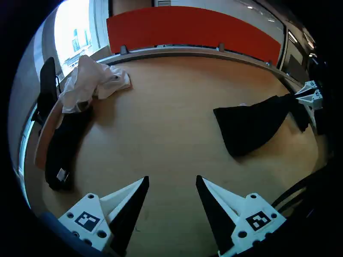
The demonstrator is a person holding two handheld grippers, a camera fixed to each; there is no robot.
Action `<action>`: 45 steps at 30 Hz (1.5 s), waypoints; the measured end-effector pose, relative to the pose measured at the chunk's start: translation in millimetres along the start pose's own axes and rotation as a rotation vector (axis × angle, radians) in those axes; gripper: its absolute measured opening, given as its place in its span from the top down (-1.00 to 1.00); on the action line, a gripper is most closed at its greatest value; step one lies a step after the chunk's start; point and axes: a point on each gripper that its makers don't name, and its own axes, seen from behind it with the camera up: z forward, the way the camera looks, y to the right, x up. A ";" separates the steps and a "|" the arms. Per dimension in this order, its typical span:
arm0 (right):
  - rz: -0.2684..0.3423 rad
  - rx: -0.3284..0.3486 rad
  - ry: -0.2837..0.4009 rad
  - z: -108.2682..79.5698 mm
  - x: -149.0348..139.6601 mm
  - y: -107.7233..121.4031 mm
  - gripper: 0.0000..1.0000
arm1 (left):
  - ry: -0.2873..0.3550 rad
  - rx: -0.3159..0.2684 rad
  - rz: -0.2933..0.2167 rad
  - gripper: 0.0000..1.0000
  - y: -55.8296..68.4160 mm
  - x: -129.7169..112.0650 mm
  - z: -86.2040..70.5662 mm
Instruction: Fold towel
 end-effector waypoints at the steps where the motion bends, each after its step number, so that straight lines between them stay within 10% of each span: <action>1: -0.003 -0.003 0.002 -1.8 2.0 1.0 0.87 | 0.001 -0.001 -0.001 -0.61 0.4 0.5 -0.2; 20: -0.035 -0.011 -0.001 -14.2 5.7 3.6 0.87 | 0.006 -0.015 -0.004 -0.61 8.7 5.3 -0.4; 45: -0.121 0.135 -0.038 42.3 13.2 -61.3 0.87 | 0.021 -0.034 -0.039 -0.61 15.0 12.9 -13.2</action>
